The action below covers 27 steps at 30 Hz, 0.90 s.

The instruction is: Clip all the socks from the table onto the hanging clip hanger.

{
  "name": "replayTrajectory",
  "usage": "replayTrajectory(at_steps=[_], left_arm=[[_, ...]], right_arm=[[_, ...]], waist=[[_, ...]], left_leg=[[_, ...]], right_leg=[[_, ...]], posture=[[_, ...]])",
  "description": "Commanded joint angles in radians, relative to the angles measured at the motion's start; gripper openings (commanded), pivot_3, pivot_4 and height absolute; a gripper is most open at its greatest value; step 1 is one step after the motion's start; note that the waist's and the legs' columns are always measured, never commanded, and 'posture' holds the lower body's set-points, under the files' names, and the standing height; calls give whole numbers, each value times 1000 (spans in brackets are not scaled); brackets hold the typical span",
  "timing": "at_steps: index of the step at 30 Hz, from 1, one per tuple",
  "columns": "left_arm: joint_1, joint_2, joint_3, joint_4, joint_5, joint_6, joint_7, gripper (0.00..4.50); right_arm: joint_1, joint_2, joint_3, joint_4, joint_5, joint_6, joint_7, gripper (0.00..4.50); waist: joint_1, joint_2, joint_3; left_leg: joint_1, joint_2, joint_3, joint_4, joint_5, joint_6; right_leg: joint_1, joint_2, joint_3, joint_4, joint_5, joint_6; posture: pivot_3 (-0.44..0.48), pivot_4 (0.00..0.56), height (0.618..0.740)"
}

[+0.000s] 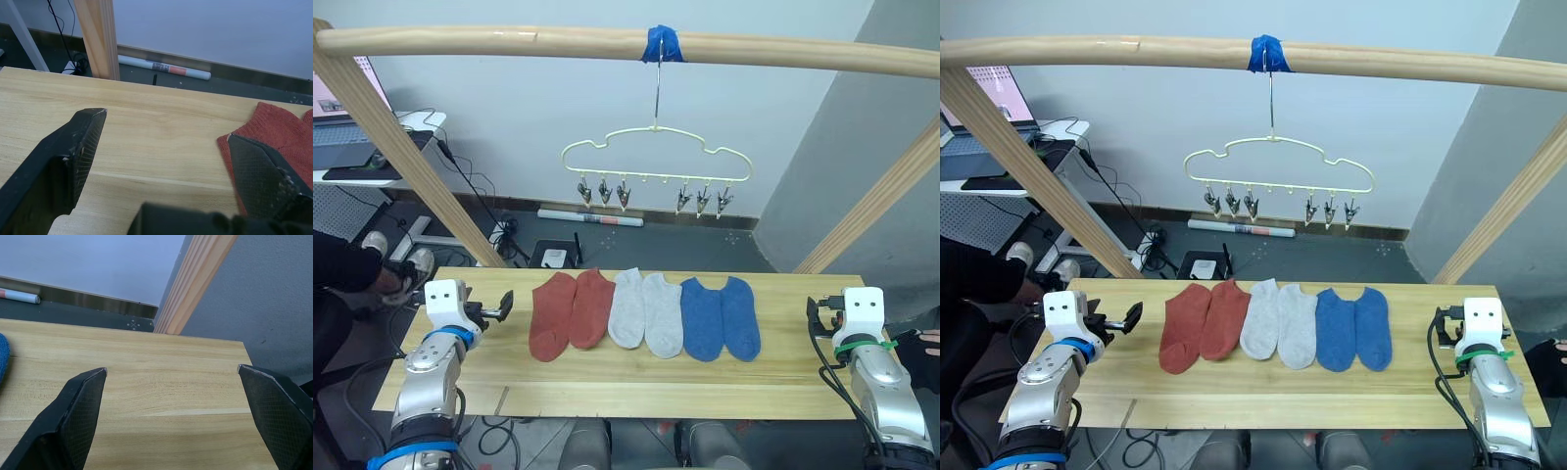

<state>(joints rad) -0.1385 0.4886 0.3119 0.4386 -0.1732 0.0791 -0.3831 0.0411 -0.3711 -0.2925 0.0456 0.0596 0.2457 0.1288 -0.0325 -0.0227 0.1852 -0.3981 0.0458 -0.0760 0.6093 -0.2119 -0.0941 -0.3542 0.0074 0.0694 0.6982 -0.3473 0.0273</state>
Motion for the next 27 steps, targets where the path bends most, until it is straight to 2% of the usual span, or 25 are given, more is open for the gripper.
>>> replayTrajectory(at_steps=[1, 12, 17, 20, 24, 27], left_arm=[[-6, 31, 15, 2, 0, -22, -4, 4500], [-1, 62, 40, -26, -24, -37, -1, 4500], [15, 61, 80, -106, -89, -32, -28, 4500], [38, 67, 105, -248, -185, 24, -97, 4500], [56, 101, 87, -423, -250, 130, -158, 4500], [27, 110, 17, -559, -268, 198, -184, 4500]], right_arm=[[0, -22, -16, -10, -1, -26, 8, 4484], [-15, -45, -17, -7, 8, -21, 34, 4484], [-24, -54, -16, -17, 10, -34, 53, 4484], [-14, -78, 3, -65, 46, -41, 147, 4484], [-13, -110, 38, -161, 146, -4, 315, 4484], [-44, -140, 85, -270, 292, 69, 481, 4484]], waist=[[0, 0, -1], [1, 0, -3], [1, 0, -3], [0, 0, -3], [0, 0, -3], [0, 1, -2]], left_leg=[[0, 0, 0, 0, 0, 0], [0, 0, 0, 0, 0, 0], [0, 0, 0, 0, 0, 0], [0, 0, 0, 0, 0, 0], [1, 1, 0, 0, 0, 0], [2, 1, 0, 0, 0, 0]], right_leg=[[0, 0, 0, 0, 0, 0], [0, 0, 0, 0, 0, 0], [0, 0, 0, 0, 0, 0], [0, 0, 0, 0, 0, 0], [1, 0, 0, 0, 0, 0], [2, 1, 0, 0, 0, 0]], posture=[[4, 110, 740], [18, 133, 740], [15, 145, 740], [8, 153, 740], [2, 160, 740], [2, 165, 740]])
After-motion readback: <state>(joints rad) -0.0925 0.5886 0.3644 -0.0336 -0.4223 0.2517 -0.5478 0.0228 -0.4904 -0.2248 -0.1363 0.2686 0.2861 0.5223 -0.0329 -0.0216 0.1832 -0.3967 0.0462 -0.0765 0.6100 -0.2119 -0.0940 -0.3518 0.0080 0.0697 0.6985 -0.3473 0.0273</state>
